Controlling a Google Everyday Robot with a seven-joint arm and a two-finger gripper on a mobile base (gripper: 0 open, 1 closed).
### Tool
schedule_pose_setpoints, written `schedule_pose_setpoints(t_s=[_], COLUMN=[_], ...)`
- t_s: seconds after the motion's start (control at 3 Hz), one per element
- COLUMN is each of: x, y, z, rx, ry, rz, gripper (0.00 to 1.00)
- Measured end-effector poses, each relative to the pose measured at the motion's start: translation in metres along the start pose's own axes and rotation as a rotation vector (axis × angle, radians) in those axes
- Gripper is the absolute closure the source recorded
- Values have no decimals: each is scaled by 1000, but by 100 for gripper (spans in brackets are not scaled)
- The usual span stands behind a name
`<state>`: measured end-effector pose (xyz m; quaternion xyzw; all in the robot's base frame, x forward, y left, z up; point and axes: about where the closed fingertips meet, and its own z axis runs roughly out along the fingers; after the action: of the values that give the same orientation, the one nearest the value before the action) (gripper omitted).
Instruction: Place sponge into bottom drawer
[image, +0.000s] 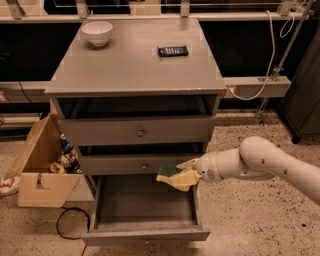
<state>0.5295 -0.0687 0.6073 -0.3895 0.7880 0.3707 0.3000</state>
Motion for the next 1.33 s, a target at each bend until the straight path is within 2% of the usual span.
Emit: schedule_pose_setpoints(t_s=[0.33,0.67,1.0,1.33], x=[23,63,95,134], y=[-13,-42,-68,-92], z=[34,94,160,238], rx=[8,9,-29,-78], ry=[-24,-61,-97,-120], rz=[-7,-25,-36,-4], gripper=[100,100,100,100])
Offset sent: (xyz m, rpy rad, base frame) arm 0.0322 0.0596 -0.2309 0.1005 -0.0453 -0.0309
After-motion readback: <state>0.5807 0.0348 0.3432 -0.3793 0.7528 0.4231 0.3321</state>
